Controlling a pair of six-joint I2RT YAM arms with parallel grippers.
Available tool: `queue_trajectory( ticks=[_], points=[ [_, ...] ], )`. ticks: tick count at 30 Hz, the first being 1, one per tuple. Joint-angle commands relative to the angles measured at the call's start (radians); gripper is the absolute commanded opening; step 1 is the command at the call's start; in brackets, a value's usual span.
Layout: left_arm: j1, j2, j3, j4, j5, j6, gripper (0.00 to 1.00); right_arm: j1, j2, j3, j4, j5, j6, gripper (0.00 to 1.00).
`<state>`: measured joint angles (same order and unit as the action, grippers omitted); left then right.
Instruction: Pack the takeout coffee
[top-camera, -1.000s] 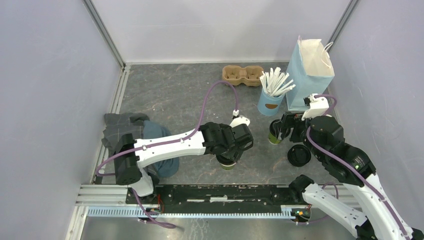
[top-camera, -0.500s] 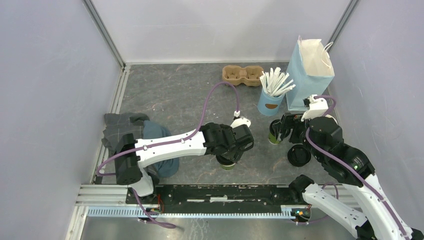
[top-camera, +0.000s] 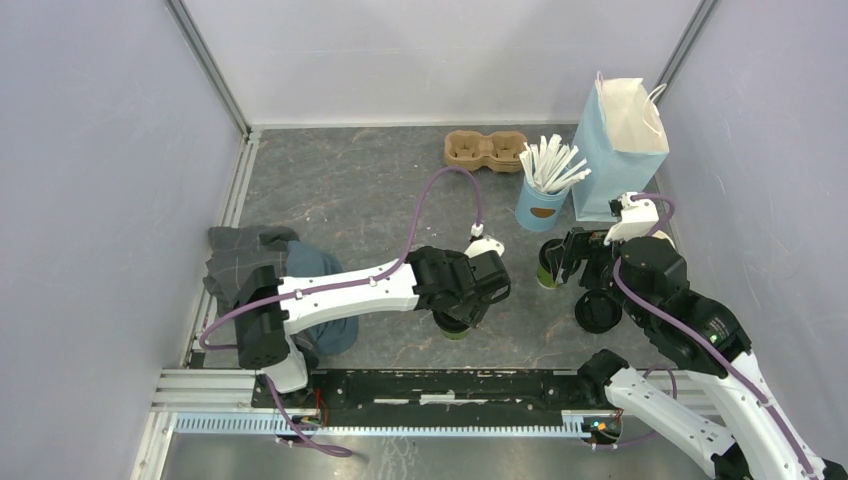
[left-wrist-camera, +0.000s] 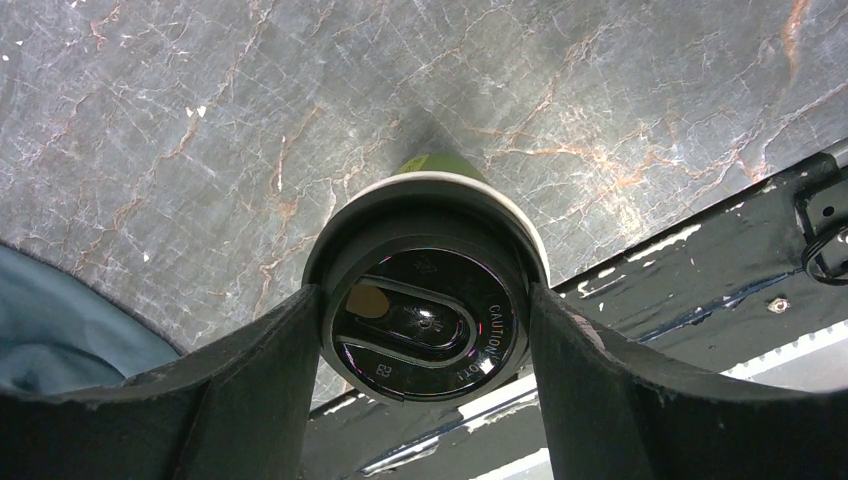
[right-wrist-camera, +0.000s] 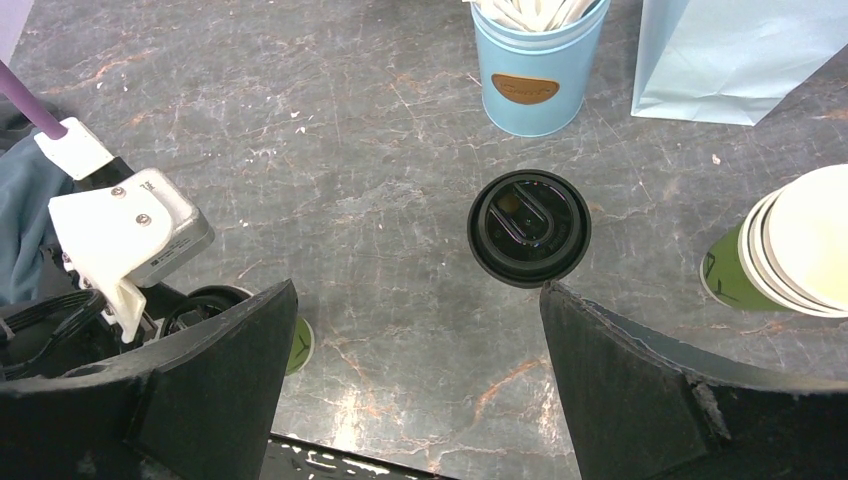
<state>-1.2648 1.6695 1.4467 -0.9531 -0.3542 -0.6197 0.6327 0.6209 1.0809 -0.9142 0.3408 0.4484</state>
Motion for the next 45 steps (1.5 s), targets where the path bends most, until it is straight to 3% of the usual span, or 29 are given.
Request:
queue_trajectory(
  ticks=[1, 34, 39, 41, 45],
  points=[
    [-0.004, 0.011, 0.036, 0.029, 0.005, 0.044, 0.68, -0.001, -0.01, -0.008, 0.029, 0.006, 0.017, 0.98],
    [-0.004, 0.011, 0.002, 0.008, -0.022, 0.033, 0.77, 0.0, -0.025, -0.033, 0.039, -0.019, 0.035, 0.98],
    [-0.005, -0.019, -0.01, 0.009, -0.011, 0.023, 0.87, 0.001, -0.027, -0.038, 0.037, -0.023, 0.038, 0.98],
    [-0.004, -0.04, -0.007, 0.003, -0.011, 0.015, 0.98, 0.001, -0.025, -0.042, 0.038, -0.028, 0.038, 0.98],
    [-0.004, -0.073, 0.046, -0.051, -0.001, -0.004, 1.0, 0.001, -0.018, -0.055, 0.041, -0.035, 0.033, 0.98]
  ],
)
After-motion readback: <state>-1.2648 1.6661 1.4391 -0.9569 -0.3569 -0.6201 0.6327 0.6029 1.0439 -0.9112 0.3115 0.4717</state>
